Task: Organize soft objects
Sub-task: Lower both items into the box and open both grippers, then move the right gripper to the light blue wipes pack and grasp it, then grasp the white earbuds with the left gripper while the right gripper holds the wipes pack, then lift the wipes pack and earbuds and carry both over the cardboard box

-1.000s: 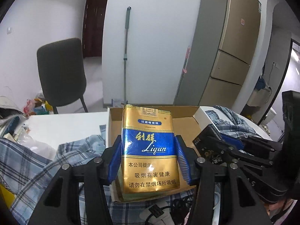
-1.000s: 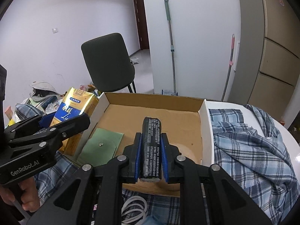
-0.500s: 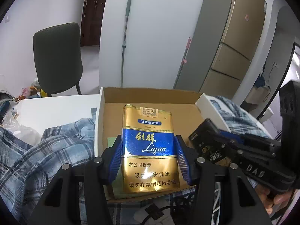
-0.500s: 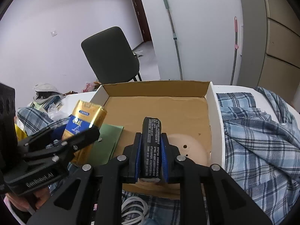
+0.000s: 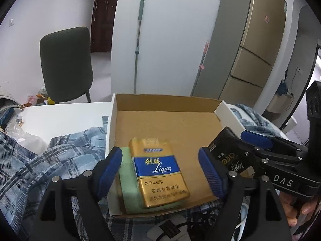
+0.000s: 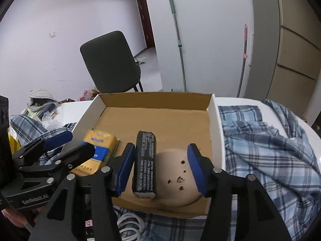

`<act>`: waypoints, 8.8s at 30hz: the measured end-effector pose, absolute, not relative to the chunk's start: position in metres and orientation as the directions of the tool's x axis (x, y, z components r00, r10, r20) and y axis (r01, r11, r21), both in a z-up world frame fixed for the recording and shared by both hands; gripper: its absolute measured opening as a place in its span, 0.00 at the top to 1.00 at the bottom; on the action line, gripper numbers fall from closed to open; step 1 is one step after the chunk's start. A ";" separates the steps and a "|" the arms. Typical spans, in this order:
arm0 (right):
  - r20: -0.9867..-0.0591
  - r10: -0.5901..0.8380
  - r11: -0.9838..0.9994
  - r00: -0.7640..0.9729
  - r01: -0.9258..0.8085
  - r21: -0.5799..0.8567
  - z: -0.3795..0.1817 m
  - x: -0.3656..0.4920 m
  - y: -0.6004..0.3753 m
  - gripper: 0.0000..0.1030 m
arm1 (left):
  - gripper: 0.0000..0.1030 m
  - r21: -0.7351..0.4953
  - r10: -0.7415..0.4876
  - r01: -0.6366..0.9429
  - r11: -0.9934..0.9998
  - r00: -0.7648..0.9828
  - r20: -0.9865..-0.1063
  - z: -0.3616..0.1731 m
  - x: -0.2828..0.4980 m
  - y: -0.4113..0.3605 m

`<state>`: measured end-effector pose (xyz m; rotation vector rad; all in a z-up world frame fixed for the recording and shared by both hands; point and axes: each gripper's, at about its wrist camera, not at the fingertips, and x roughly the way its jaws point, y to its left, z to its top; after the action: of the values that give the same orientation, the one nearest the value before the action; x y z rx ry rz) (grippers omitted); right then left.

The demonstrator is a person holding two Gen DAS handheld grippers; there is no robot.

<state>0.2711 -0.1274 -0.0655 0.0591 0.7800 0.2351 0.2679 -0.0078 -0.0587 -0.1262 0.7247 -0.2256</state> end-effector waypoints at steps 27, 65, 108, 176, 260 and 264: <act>-0.471 0.187 0.982 0.862 -0.174 0.072 0.043 0.163 -0.147 0.47 | 0.11 -0.100 -0.169 0.144 0.985 0.924 -0.343 0.064 0.133 -0.005; -0.803 0.170 0.963 0.571 -0.270 0.011 -0.094 0.147 -0.105 0.54 | 0.00 -0.174 -0.164 0.105 0.979 0.912 -0.375 -0.007 0.111 0.006; -0.799 0.036 0.989 0.600 -0.136 -0.057 -0.085 0.149 -0.156 0.93 | 0.00 -0.206 -0.143 0.064 0.976 0.906 -0.399 -0.013 0.115 0.020; -0.694 0.199 0.977 0.692 -0.198 0.082 -0.066 0.137 -0.194 0.64 | 0.55 -0.138 -0.310 0.292 0.946 0.700 -0.643 -0.047 0.150 -0.032; -0.548 0.204 0.977 0.811 -0.201 0.066 0.052 0.230 -0.112 0.64 | 0.74 -0.110 -0.169 0.132 0.985 0.870 -0.464 0.093 0.196 -0.015; -0.579 0.220 0.974 0.785 -0.208 0.088 0.034 0.243 -0.103 0.64 | 0.74 -0.155 -0.175 0.114 0.981 0.866 -0.469 0.082 0.212 -0.007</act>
<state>0.2434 -0.1032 0.0342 0.0200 0.6267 0.2309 0.2118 -0.0072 0.0821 -0.1235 0.5017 -0.1515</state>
